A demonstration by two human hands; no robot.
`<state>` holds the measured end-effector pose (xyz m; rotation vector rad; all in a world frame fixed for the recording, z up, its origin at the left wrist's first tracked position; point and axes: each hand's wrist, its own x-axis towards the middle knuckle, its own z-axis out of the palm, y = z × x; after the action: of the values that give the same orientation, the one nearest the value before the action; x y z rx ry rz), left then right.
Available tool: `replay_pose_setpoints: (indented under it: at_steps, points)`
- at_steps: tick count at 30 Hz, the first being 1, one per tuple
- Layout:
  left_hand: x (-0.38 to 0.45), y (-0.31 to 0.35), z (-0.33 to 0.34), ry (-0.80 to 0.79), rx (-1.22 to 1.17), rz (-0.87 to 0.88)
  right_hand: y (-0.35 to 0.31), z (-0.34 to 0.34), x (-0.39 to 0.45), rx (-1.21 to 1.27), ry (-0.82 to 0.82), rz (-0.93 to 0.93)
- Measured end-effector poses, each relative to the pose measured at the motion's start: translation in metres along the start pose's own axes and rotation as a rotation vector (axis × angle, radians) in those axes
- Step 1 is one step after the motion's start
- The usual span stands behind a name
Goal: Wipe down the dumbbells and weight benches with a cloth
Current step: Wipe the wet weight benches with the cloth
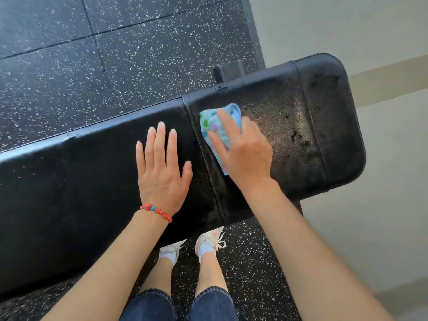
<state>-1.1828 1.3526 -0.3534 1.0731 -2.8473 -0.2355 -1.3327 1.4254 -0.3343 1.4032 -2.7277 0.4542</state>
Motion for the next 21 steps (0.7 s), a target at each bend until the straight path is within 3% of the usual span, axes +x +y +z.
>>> replay_pose_setpoints:
  at_steps: [3,7,10,13,17,19,21]
  points:
    - [0.002,0.004,-0.004,0.012,-0.029,0.01,0.033,-0.005,0.002,-0.097,0.053,0.02]
    - [0.004,0.021,-0.009,0.018,-0.09,0.104,0.084,-0.025,-0.006,-0.049,0.071,0.338]
    - [0.001,0.035,-0.006,-0.029,-0.111,0.182,0.075,-0.024,-0.013,-0.019,0.087,0.474]
    - [-0.002,0.042,0.001,-0.058,-0.094,0.217,0.04,-0.018,-0.038,-0.047,0.122,0.346]
    - [-0.005,0.041,0.006,-0.05,-0.068,0.223,0.029,-0.02,-0.073,-0.04,0.052,0.075]
    - [-0.004,0.04,0.005,-0.054,-0.072,0.22,0.052,-0.023,-0.072,-0.075,0.059,0.092]
    - [-0.004,0.041,0.004,-0.055,-0.067,0.218,0.084,-0.031,-0.065,-0.078,0.108,0.294]
